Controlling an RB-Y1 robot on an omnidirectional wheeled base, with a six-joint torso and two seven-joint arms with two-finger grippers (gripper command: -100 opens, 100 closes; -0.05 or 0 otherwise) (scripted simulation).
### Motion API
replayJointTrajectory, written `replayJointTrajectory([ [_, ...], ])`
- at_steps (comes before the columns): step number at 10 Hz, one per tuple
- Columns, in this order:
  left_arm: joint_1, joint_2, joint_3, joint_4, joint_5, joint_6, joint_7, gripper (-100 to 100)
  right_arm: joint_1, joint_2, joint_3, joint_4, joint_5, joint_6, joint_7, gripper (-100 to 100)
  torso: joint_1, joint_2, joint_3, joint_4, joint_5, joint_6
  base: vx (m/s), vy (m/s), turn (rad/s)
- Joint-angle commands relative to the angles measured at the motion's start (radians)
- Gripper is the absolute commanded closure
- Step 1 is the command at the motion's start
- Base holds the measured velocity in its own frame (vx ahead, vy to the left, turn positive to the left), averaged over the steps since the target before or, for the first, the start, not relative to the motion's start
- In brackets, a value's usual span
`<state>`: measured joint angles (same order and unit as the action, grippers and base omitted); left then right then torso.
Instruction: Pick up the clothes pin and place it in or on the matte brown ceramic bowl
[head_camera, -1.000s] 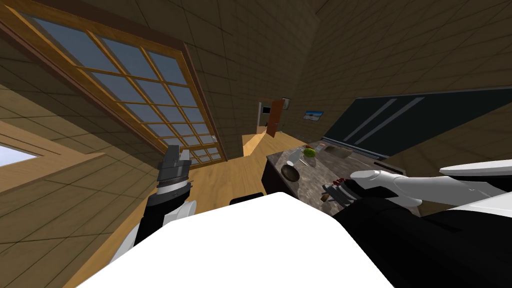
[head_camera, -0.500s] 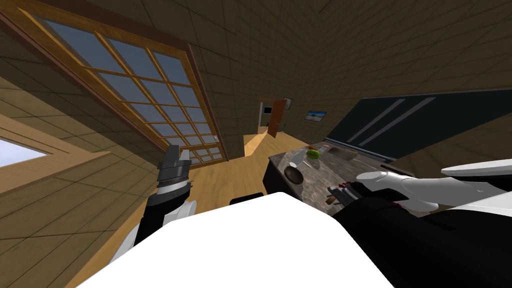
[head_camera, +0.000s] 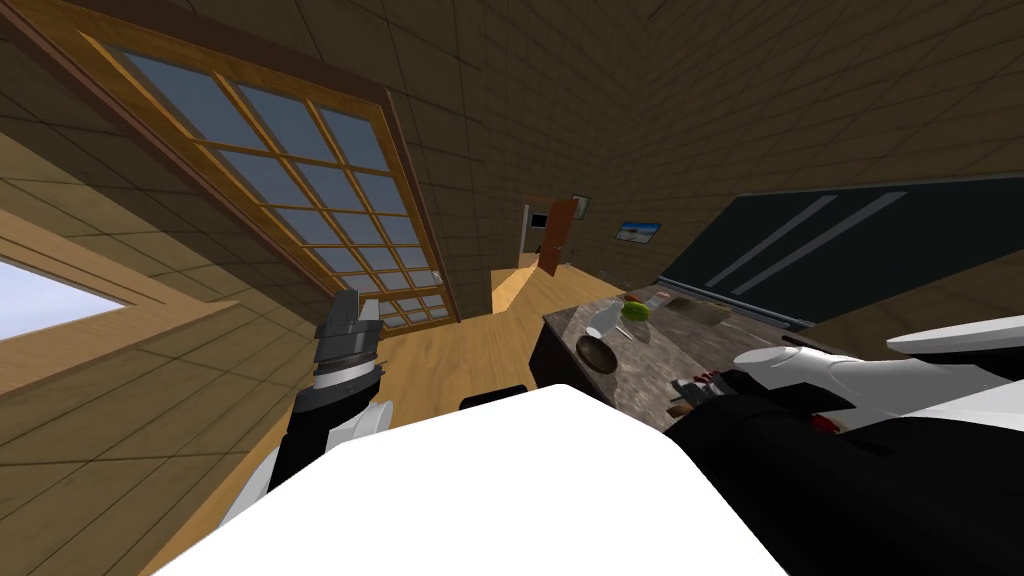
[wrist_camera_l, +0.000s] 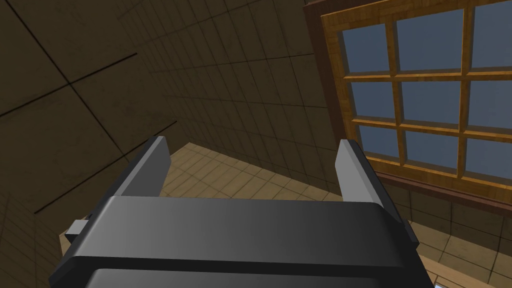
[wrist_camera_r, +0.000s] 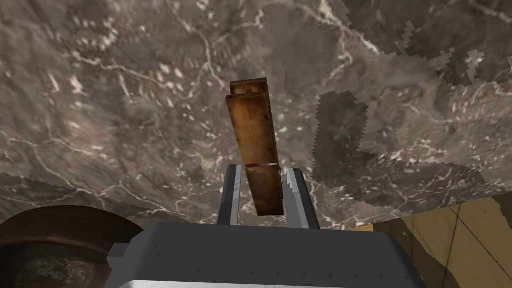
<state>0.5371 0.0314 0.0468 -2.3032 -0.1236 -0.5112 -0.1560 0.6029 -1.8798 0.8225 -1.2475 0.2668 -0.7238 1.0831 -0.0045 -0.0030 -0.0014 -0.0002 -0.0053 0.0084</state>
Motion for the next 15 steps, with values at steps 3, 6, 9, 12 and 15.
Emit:
replayJointTrajectory([
  [3, 0.0, 0.0, 0.0, 0.0, 0.0, 0.0, 0.0, 0, 0.037, -0.018, 0.013, 0.01, -0.042, 0.002, -0.105, 100, 0.0, -0.001, 0.0, 0.0, 0.0, 0.0, 0.037, 0.044, 0.035],
  [6, 0.0, 0.0, 0.0, 0.0, 0.0, 0.0, 0.0, 0, 0.065, -0.029, 0.022, 0.025, -0.075, -0.004, -0.168, 100, 0.0, -0.001, -0.001, 0.0, 0.0, 0.001, 0.038, 0.041, 0.025],
  [9, 0.0, 0.0, 0.0, 0.0, 0.0, 0.0, 0.0, 0, 0.093, -0.039, 0.032, 0.04, -0.11, -0.01, -0.229, 100, -0.001, 0.0, 0.0, 0.0, 0.0, 0.001, 0.027, 0.031, 0.026],
  [12, 0.0, 0.0, 0.0, 0.0, 0.0, 0.0, 0.0, 0, 0.149, -0.06, 0.053, 0.07, -0.184, -0.024, -0.321, 100, 0.0, 0.0, 0.0, 0.0, 0.0, 0.002, 0.047, 0.047, 0.043],
  [15, 0.0, 0.0, 0.0, 0.0, 0.0, 0.0, 0.0, 0, 0.176, -0.069, 0.064, 0.084, -0.222, -0.031, -0.39, 100, -0.001, 0.0, 0.0, 0.0, 0.0, 0.002, 0.036, 0.035, 0.023],
])
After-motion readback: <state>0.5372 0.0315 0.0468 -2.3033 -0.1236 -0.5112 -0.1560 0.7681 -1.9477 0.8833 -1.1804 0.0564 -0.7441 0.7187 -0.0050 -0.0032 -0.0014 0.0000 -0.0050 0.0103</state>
